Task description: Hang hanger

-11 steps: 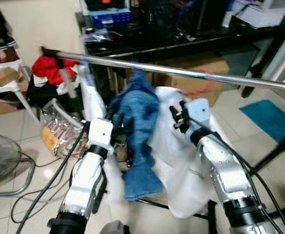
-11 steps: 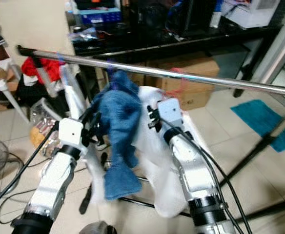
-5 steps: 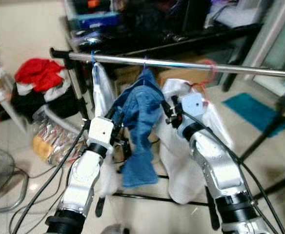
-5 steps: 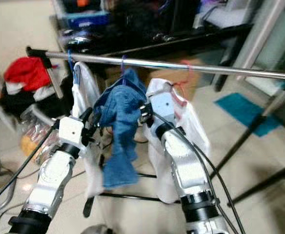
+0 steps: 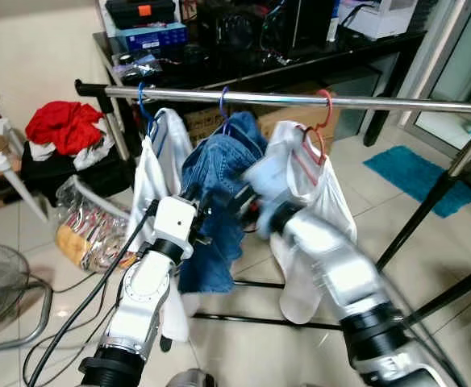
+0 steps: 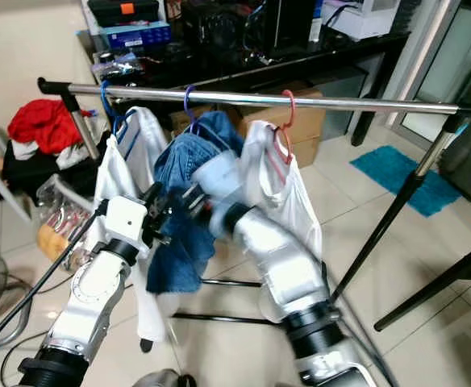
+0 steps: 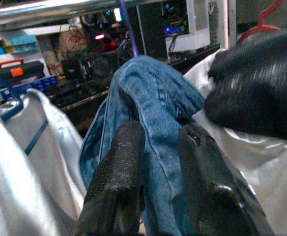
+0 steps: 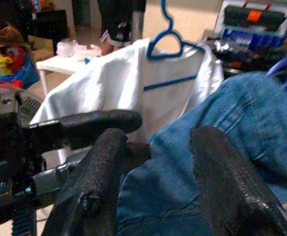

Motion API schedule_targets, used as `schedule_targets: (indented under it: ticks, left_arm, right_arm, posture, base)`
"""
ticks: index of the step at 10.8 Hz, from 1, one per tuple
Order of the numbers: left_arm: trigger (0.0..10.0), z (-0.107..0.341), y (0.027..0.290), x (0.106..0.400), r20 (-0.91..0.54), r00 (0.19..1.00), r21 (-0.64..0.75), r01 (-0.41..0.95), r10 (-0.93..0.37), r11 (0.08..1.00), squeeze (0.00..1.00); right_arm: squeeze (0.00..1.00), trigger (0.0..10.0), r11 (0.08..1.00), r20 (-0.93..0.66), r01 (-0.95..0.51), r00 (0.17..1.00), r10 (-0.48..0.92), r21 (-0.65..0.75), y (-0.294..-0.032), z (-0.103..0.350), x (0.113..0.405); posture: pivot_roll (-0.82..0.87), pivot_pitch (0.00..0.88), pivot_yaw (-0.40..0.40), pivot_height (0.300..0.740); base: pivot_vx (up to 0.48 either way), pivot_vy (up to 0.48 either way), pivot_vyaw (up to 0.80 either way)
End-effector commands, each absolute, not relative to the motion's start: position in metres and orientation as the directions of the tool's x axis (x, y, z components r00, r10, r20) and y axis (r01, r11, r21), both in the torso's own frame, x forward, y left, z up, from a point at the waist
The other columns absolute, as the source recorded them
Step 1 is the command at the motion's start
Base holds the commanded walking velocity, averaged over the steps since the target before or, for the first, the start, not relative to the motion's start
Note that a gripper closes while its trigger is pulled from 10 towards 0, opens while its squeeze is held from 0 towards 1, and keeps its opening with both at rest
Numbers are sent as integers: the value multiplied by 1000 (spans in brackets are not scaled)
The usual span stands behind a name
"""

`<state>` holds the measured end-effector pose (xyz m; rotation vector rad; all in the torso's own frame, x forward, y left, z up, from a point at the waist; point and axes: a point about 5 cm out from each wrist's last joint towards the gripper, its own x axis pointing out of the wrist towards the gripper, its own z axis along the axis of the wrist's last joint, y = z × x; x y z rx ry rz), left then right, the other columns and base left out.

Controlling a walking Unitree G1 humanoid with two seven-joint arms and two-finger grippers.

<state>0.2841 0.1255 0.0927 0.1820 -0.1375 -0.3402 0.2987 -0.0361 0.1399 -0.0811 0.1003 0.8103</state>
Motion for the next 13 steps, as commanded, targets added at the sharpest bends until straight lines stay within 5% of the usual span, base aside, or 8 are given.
schedule_targets:
  ticks: [1,7,9,12,13]
  left_arm:
    - [10000,89,133,287,74,949,218,286,-308,933,0]
    - [10000,112,178,307,163,974,281,104,-155,954,0]
    - [10000,90,174,315,5,965,225,253,-261,941,0]
    - [10000,84,172,329,-48,956,177,293,-289,940,0]
    - [10000,83,156,331,-66,914,191,405,-400,894,0]
  right_arm:
    - [0,10000,678,-104,-733,679,727,-47,-33,147,302]
    - [0,10000,798,-21,-602,798,602,-2,-46,161,323]
    - [0,10000,833,-14,-553,833,553,23,-56,162,329]
    - [0,10000,844,13,-535,845,535,33,-60,167,328]
    - [0,10000,851,17,-524,852,523,36,-63,169,328]
  posture:
    - [39,0,34,736]
    - [40,0,33,736]
    - [31,0,33,736]
    - [24,0,34,736]
    - [12,0,33,736]
  base:
    - [0,0,0]
    - [0,0,0]
    - [0,0,0]
    - [0,0,0]
    - [0,0,0]
